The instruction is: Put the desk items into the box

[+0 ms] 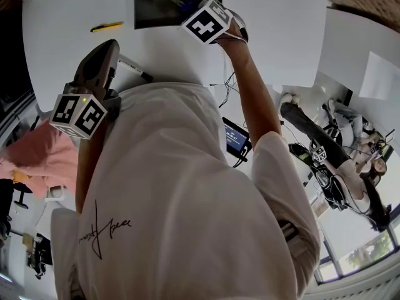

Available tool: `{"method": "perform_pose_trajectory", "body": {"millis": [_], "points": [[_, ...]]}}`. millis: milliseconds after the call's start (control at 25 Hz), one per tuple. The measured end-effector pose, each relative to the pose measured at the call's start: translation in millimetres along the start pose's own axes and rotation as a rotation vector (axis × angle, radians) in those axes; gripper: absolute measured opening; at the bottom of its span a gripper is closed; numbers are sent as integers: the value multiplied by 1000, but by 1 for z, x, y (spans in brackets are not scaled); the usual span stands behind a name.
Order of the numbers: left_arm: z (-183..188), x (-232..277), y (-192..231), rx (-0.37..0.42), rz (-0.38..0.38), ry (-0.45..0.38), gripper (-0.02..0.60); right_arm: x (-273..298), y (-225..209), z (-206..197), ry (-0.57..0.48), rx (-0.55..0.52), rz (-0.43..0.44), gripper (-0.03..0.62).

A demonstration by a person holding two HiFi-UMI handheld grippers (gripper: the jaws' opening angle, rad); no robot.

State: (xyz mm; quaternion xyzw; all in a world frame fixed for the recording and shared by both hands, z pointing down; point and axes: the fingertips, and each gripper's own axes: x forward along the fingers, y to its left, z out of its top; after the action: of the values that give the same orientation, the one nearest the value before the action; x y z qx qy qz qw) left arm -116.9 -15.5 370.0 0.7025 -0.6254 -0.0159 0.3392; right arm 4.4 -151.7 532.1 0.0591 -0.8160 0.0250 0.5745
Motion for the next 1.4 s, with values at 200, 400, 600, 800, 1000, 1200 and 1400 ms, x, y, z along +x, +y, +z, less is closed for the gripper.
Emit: {"method": "perform_pose_trajectory", "body": {"millis": [200,400,600,800,1000,1200,1400], "points": [[0,2,-2,3,-6,0,6,-8,-3,2,-56,40,-2,103],[-2,4,-4,8,-13,4,6,-15,-4,-1,-78,48,-17,103],[-1,5,-7,22,-21,9,6,-25,-4,-1,-137,105,-8,90],[-1,7,-10,31,-29,14,6,-31,-1,-10,-148,138,-9,77],[-2,7,-10,39,-35,20,6,-39,5,-11,-178,149,-17,58],[-3,7,-11,43,-39,24,6,-46,14,-13,-208,172,-17,48],[-5,8,-12,42,-46,32,6,-50,21,-14,-248,193,-18,38]]}}
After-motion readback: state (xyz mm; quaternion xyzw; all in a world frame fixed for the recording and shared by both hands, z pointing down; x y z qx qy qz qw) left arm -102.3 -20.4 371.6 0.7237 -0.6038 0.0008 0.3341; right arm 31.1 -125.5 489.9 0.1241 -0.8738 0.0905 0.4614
